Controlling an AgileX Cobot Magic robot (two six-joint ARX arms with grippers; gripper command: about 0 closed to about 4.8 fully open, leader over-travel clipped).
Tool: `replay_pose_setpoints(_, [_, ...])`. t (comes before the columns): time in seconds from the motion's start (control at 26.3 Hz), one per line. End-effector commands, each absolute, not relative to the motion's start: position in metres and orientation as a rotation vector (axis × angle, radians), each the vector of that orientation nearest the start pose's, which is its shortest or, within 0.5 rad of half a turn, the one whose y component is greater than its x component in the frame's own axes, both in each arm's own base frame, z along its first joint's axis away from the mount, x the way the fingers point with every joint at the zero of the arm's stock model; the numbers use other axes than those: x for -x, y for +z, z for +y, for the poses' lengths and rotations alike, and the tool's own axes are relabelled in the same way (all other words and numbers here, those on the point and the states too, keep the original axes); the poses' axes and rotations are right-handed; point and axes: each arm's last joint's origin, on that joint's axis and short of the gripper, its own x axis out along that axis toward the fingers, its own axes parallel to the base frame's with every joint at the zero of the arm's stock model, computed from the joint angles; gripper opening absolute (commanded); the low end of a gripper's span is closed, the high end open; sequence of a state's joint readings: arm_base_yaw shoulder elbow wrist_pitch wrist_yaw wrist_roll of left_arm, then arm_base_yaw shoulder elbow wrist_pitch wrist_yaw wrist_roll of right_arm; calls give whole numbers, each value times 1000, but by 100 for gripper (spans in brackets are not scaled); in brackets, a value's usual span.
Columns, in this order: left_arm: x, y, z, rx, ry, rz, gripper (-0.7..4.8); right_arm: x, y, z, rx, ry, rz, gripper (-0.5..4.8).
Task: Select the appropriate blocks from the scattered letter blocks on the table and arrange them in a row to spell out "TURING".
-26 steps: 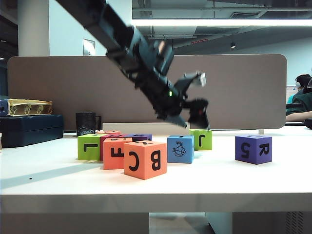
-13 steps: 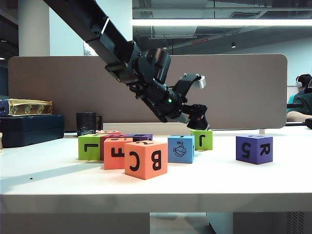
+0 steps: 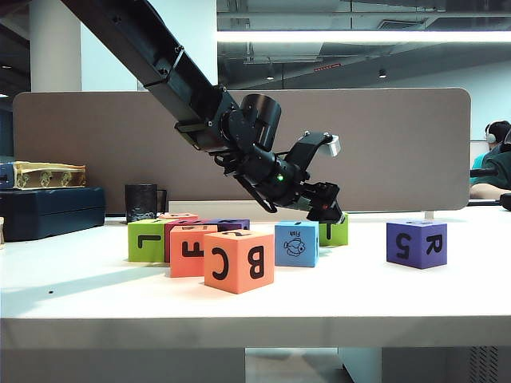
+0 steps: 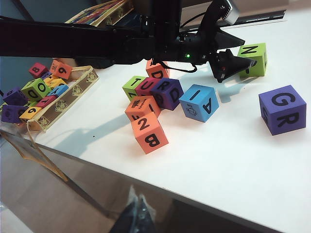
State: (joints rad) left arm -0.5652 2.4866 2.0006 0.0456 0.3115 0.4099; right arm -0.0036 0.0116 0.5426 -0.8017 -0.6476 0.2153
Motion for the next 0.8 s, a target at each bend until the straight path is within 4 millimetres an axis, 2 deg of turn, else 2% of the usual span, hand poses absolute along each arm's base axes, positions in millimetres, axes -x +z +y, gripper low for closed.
replay_pose_setpoints(0.04, [-469, 171, -309, -383, -966, 251, 393, -22, 260, 17, -283, 613, 301, -1])
replay_pose_setpoints(0.08, [-469, 171, -309, -362, -962, 262, 391, -22, 260, 17, -283, 613, 301, -1])
replay_pose_setpoints(0.11, [-469, 173, -309, -331, -957, 283, 363, -22, 260, 17, -283, 613, 301, -1])
replay_pose_setpoints(0.38, [-470, 186, -310, -325, -954, 322, 362, -22, 260, 17, -282, 613, 301, -1])
replay_pose_setpoints(0.8, [-475, 179, -296, -329, -931, 411, 363, -22, 260, 17, -282, 613, 301, -1])
